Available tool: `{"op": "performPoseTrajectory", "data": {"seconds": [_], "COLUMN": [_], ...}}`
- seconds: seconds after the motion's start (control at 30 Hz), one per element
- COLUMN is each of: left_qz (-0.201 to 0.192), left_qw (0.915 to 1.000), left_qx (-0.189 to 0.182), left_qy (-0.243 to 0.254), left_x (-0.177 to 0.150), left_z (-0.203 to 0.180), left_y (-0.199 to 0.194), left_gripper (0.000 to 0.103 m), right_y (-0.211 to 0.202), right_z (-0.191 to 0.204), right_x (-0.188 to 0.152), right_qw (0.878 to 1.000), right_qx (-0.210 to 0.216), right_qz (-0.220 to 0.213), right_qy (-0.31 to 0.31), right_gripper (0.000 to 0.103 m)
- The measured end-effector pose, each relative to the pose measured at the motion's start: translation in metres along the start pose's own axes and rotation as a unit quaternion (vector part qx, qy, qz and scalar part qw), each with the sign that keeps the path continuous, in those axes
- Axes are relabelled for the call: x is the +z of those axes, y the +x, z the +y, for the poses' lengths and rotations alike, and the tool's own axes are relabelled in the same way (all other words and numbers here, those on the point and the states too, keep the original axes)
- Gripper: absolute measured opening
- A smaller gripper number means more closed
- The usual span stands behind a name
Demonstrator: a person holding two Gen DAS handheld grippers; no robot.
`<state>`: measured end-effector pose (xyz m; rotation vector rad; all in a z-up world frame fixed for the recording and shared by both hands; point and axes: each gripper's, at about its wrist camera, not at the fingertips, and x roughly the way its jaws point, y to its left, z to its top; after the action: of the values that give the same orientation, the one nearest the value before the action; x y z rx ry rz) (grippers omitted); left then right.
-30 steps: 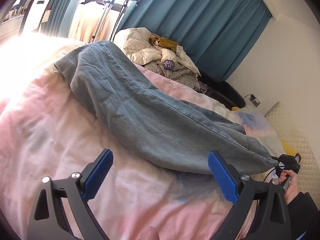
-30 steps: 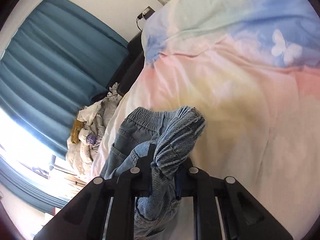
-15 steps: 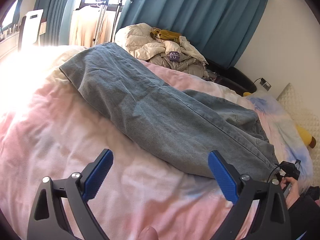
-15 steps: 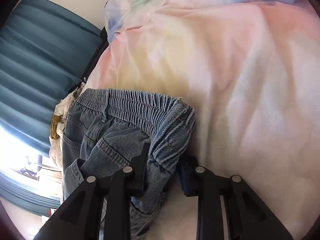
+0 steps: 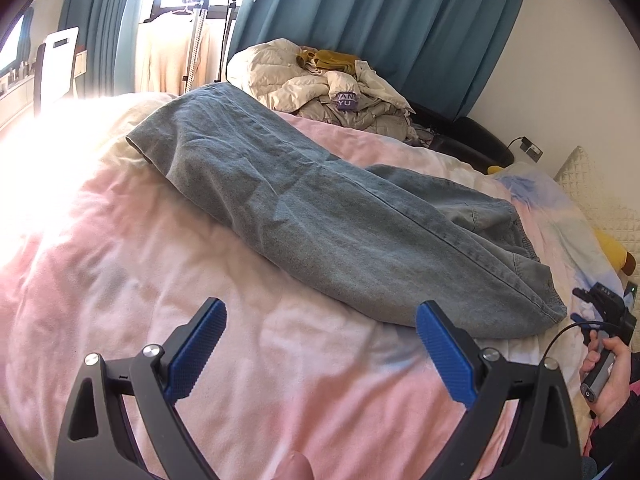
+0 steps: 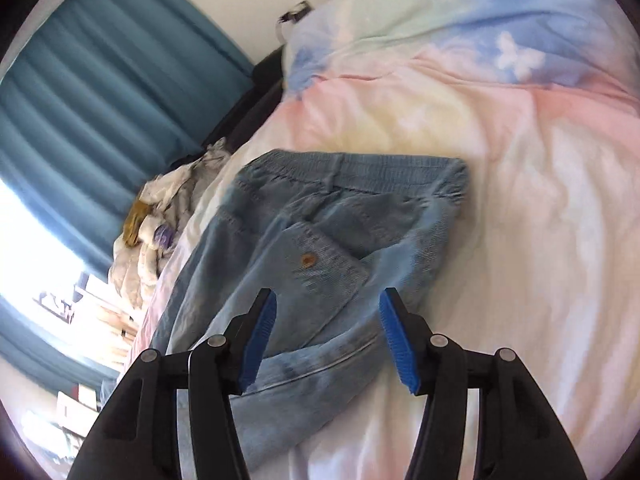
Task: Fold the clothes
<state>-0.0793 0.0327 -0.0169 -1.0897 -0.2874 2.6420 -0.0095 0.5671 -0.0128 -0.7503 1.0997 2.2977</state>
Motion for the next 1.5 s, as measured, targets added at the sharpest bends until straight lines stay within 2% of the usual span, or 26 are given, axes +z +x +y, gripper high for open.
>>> {"op": "performPoseTrajectory", "data": {"seconds": [0.03, 0.1, 0.17, 0.23, 0.37, 0.5, 0.57, 0.73, 0.83, 0.9, 0.97, 1.03, 1.13, 1.27, 1.37, 1.5], "left_qz": [-0.002, -0.005, -0.007, -0.006, -0.003, 0.009, 0.019, 0.033, 0.033, 0.032, 0.037, 0.039, 0.036, 0.017, 0.002, -0.024], "left_qw": [1.0000, 0.9999, 0.9998, 0.9998, 0.9998, 0.9999, 0.9998, 0.9994, 0.9994, 0.9993, 0.9991, 0.9990, 0.9989, 0.9996, 0.9999, 0.9993], "left_qx": [-0.002, -0.003, -0.004, -0.007, -0.020, 0.007, 0.011, 0.008, 0.005, 0.019, 0.020, 0.017, 0.013, 0.019, 0.009, 0.019], "left_qy": [0.005, 0.012, 0.019, 0.017, 0.003, 0.007, 0.005, 0.010, 0.008, 0.008, -0.004, -0.017, -0.028, -0.012, -0.012, -0.022], "left_x": [-0.001, -0.002, -0.003, -0.002, 0.001, 0.002, 0.003, 0.003, 0.007, 0.011, 0.014, 0.015, 0.017, 0.017, 0.021, 0.025], "left_z": [-0.001, -0.004, -0.007, -0.005, 0.005, 0.011, 0.013, 0.015, 0.018, 0.022, 0.029, 0.034, 0.039, 0.034, 0.032, 0.038], "left_y": [-0.004, -0.010, -0.016, -0.016, -0.010, 0.009, 0.018, 0.035, 0.046, 0.054, 0.060, 0.061, 0.057, 0.040, 0.024, 0.007], "left_gripper": [0.097, 0.097, 0.097, 0.097, 0.097, 0.097, 0.097, 0.097, 0.097, 0.097, 0.097, 0.097, 0.097, 0.097, 0.097, 0.097], "right_y": [0.004, 0.020, 0.036, 0.049, 0.070, 0.091, 0.107, 0.154, 0.180, 0.186, 0.188, 0.181, 0.161, 0.113, 0.077, 0.041], "right_z": [0.023, 0.067, 0.106, 0.141, 0.205, 0.254, 0.277, 0.321, 0.340, 0.344, 0.347, 0.348, 0.348, 0.340, 0.328, 0.300], "right_x": [-0.007, -0.024, -0.046, -0.072, -0.122, -0.162, -0.173, -0.189, -0.201, -0.207, -0.212, -0.218, -0.231, -0.244, -0.253, -0.268], "right_qw": [0.999, 0.990, 0.974, 0.958, 0.923, 0.884, 0.870, 0.845, 0.831, 0.828, 0.825, 0.822, 0.807, 0.796, 0.787, 0.786], "right_qx": [0.016, 0.066, 0.115, 0.142, 0.160, 0.178, 0.169, 0.160, 0.163, 0.181, 0.196, 0.200, 0.191, 0.212, 0.224, 0.235], "right_qz": [0.014, 0.072, 0.126, 0.154, 0.162, 0.165, 0.162, 0.174, 0.199, 0.218, 0.231, 0.227, 0.219, 0.199, 0.189, 0.204], "right_qy": [-0.036, -0.099, -0.148, -0.195, -0.311, -0.399, -0.433, -0.480, -0.492, -0.483, -0.477, -0.483, -0.513, -0.532, -0.542, -0.534], "right_gripper": [0.055, 0.055, 0.055, 0.055, 0.055, 0.055, 0.055, 0.055, 0.055, 0.052, 0.042, 0.026, 0.010, 0.006, 0.006, 0.005]}}
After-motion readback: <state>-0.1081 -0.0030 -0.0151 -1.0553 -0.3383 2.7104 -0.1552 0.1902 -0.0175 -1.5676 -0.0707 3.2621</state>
